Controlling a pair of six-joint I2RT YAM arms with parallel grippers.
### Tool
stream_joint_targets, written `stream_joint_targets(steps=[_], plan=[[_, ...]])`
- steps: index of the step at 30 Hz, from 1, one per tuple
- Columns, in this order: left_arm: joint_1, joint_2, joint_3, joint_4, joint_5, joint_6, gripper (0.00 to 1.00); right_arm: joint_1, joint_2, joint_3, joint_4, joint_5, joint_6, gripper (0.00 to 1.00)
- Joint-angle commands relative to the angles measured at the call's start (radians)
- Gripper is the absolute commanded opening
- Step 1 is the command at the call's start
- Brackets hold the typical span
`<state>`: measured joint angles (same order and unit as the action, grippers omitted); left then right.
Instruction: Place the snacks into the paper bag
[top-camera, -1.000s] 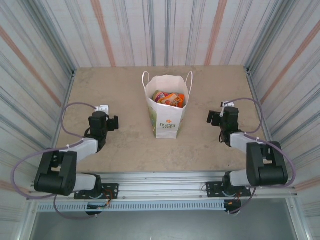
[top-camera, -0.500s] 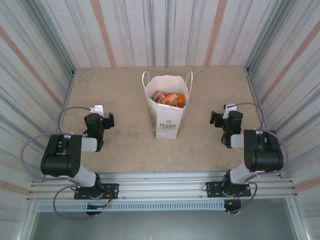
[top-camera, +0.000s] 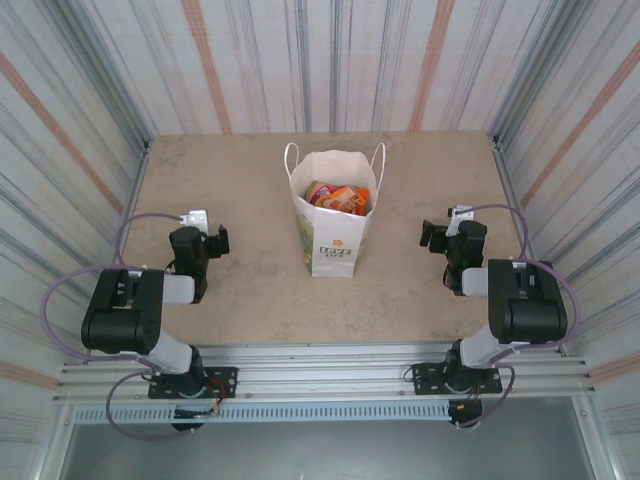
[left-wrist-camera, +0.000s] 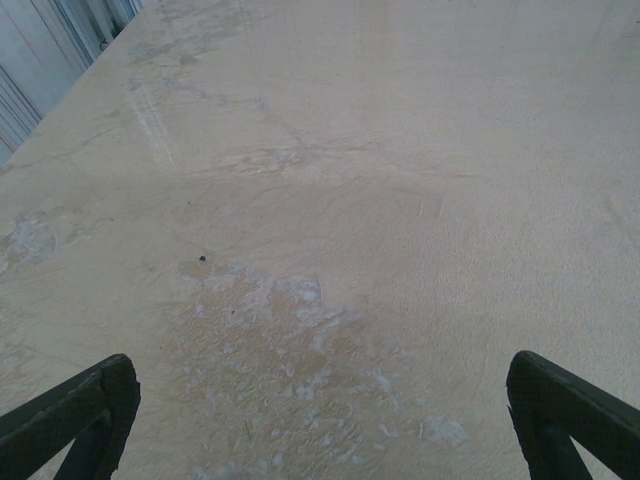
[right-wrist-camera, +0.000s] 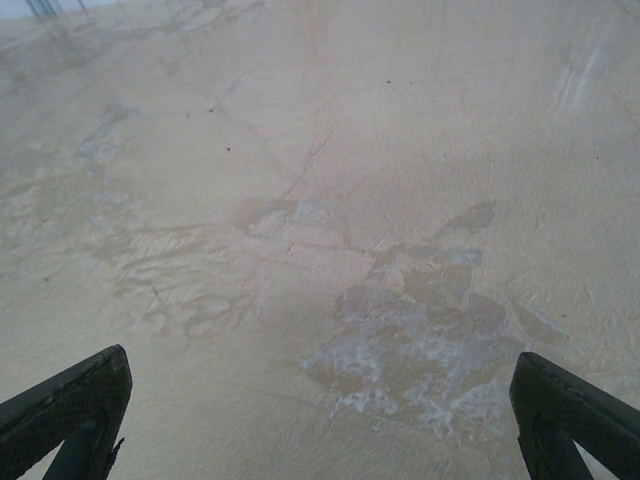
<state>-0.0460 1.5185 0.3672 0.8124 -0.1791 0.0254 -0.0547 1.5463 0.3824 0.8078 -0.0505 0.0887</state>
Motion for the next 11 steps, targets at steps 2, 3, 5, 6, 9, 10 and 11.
stream_joint_targets(steps=[2,3,5,6,9,10,11], plan=[[-0.004,-0.014,0.018,0.017,0.002,-0.009,0.99,-0.007,0.002,0.019,0.014,-0.007,0.002,0.99],[-0.003,-0.012,0.02,0.014,0.002,-0.01,0.99,-0.007,0.001,0.019,0.013,-0.007,0.003,0.99],[0.004,-0.006,0.03,0.002,0.013,-0.012,0.99,-0.007,0.001,0.02,0.013,-0.006,0.002,0.99],[0.01,-0.006,0.032,-0.002,0.024,-0.016,0.99,-0.006,0.001,0.019,0.013,-0.006,0.002,0.99],[0.003,-0.014,0.018,0.014,0.018,-0.009,0.99,-0.007,0.002,0.019,0.013,-0.007,0.004,0.99],[0.003,-0.016,0.018,0.015,0.017,-0.009,0.99,-0.007,-0.001,0.018,0.014,-0.009,0.004,0.99],[0.003,-0.015,0.018,0.016,0.015,-0.01,0.99,-0.007,-0.002,0.019,0.014,-0.009,0.004,0.99]])
